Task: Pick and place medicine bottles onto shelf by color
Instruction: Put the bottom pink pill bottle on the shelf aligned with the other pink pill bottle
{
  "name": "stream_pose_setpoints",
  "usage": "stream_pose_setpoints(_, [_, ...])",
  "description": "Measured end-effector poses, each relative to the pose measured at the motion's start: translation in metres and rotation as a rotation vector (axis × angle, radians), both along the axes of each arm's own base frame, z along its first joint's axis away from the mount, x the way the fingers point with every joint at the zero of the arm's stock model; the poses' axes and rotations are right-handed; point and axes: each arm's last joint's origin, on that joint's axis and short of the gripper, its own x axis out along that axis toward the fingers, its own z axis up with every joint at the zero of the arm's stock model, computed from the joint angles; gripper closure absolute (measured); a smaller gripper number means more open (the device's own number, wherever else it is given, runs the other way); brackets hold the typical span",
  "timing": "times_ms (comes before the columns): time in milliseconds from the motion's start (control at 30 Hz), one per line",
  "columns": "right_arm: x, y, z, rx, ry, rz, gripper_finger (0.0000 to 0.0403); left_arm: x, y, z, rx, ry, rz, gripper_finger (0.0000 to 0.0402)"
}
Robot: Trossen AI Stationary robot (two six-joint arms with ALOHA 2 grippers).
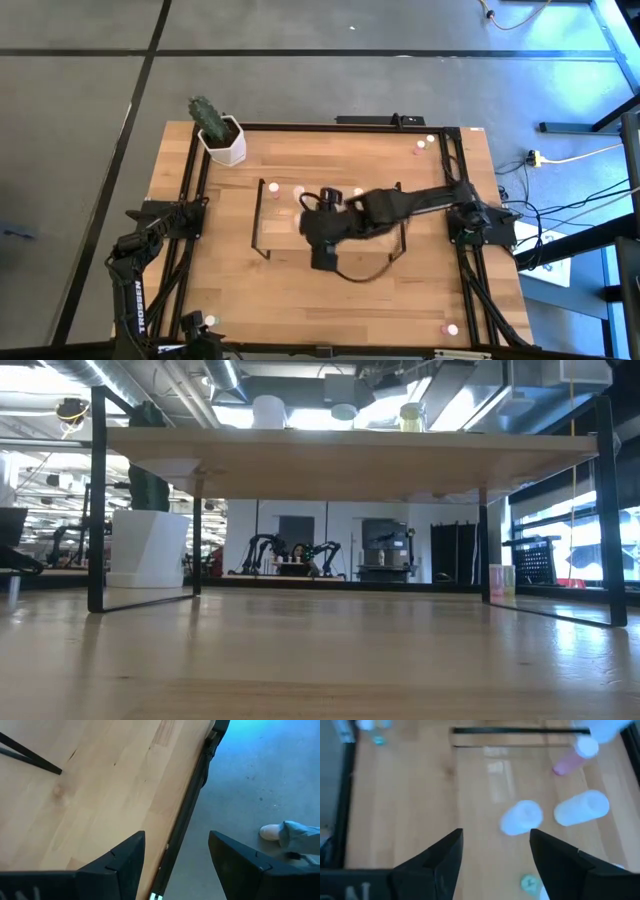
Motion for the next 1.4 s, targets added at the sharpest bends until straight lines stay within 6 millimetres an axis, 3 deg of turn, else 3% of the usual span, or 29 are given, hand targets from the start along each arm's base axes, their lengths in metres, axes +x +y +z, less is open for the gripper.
stream_pose_setpoints(267, [-0.041,0.071,0.017,-0.068,-0.043,0.299,0.0172,-0.003,-0.002,-0.001,-0.057,0.048,0.034,0.0189])
stream_pose_setpoints(567, [-0.068,0.116,0.019,-0.043,-0.075,0.326,0.0172,-0.010,-0.004,-0.013,-0.039,0.124,0.021,0.0189])
stream_pose_setpoints(1000, [-0.092,0.131,0.012,0.017,0.015,0.199,0.0172,-0.010,-0.006,-0.030,-0.087,0.141,0.100,0.0189])
stream_pose_setpoints(1233, [-0.113,0.118,0.008,-0.008,0.165,0.005,0.0172,0.003,-0.002,-0.030,-0.110,0.133,0.164,0.0189])
stream_pose_setpoints(1400, [-0.127,0.130,0.010,0.022,0.162,0.010,0.0172,0.013,0.000,-0.030,-0.107,0.132,0.148,0.0189])
